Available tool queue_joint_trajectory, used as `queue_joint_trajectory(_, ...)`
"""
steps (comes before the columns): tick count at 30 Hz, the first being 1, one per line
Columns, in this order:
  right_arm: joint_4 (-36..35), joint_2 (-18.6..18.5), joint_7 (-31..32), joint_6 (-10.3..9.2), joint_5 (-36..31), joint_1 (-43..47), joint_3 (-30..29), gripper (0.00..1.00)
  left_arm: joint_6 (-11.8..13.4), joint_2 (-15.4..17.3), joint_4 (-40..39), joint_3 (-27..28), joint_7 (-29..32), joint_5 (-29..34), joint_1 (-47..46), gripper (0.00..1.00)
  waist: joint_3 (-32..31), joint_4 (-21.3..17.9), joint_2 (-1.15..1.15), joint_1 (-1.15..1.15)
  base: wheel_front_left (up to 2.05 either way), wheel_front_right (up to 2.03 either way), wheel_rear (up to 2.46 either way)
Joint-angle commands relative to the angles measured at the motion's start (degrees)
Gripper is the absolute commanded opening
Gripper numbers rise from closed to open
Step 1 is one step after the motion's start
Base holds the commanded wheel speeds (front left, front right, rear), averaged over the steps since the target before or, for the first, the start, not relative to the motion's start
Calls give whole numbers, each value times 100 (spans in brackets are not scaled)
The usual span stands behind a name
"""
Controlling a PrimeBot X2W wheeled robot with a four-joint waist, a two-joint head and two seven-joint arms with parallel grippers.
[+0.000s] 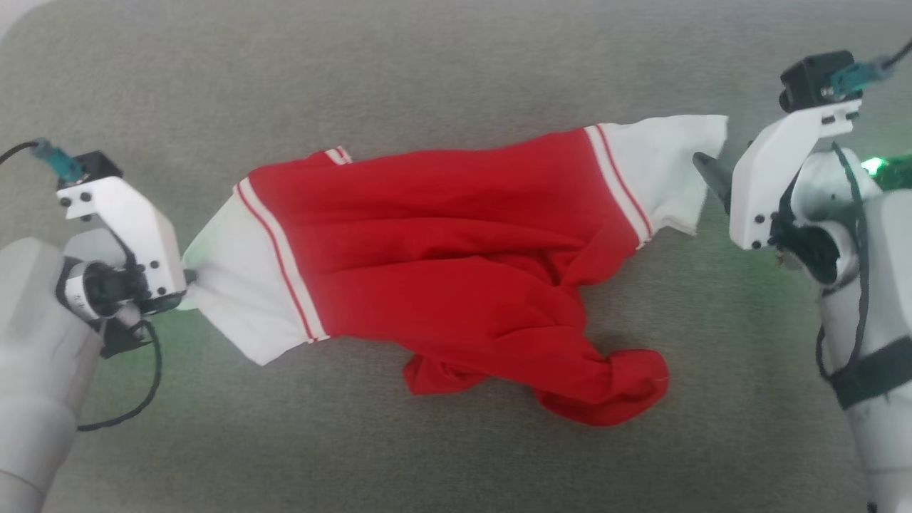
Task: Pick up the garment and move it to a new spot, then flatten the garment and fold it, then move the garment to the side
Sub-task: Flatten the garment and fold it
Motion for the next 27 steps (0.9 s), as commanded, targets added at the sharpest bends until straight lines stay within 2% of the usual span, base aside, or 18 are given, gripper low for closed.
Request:
queue_joint_trajectory(1,241,-34,63,3,-17,-213,-7,100,-63,-299,-85,-111,-12,6,55,0,107,146,0,0,0,0,0)
queue_joint_trajectory(6,1107,-111,330,2,-200,-684,-142,100,-47,-460,-255,-170,-88,51,-9,0,260,373,0,0,0,0,0)
queue_joint_trajectory(13,2193,91,761,4,-266,-1101,-415,100,-68,-631,-331,-230,-223,91,-45,0,413,566,0,0,0,0,0)
queue_joint_trajectory(14,2308,128,805,4,-294,-1135,-366,69,-57,-643,-322,-227,-244,95,-51,0,420,580,0,0,0,0,0)
queue_joint_trajectory(15,2308,128,805,4,-294,-1135,-366,69,-57,-643,-322,-227,-244,95,-51,0,420,580,0,0,0,0,0)
queue_joint_trajectory(16,2412,172,801,4,-246,-1169,-370,0,-66,-649,-305,-228,-262,95,-57,0,421,588,0,0,0,0,0)
queue_joint_trajectory(20,2526,115,600,3,-190,-1329,-267,0,-75,-583,-266,-205,-419,153,-119,0,322,564,0,0,0,0,0)
queue_joint_trajectory(27,2130,19,179,3,330,-1485,269,0,-163,-127,-433,-128,-685,308,-360,0,-185,323,0,0,0,0,0)
